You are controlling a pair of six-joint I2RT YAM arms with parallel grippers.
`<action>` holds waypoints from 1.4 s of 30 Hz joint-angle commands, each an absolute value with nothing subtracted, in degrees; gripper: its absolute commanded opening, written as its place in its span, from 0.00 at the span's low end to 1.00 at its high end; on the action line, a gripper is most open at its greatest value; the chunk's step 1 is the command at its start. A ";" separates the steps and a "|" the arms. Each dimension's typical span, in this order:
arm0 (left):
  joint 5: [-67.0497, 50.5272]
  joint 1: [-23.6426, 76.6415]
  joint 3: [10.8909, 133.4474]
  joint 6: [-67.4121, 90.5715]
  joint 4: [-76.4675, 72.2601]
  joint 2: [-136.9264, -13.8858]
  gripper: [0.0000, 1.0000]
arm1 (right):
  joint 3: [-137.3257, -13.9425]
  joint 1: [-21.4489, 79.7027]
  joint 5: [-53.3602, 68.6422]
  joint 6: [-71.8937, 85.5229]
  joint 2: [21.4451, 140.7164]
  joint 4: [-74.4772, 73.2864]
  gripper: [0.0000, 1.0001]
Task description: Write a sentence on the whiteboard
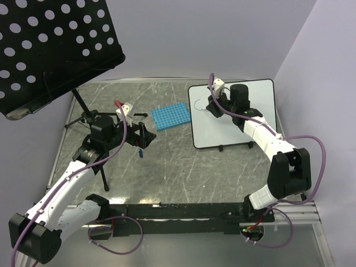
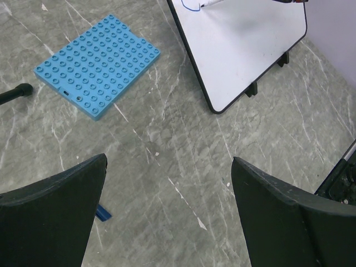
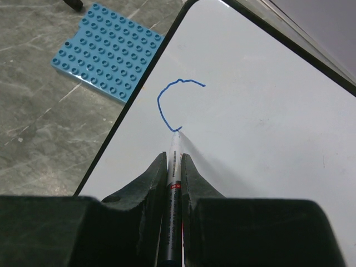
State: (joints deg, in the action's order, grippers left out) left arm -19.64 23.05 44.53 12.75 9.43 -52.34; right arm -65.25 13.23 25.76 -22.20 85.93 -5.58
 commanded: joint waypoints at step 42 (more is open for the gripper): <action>-21.00 22.85 44.74 12.39 8.53 -51.86 0.97 | -67.76 12.48 18.89 -18.72 87.54 -1.23 0.00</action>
State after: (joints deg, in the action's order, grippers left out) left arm -20.10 23.05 44.53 12.75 9.43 -52.34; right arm -65.54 13.21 17.96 -17.26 87.61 0.01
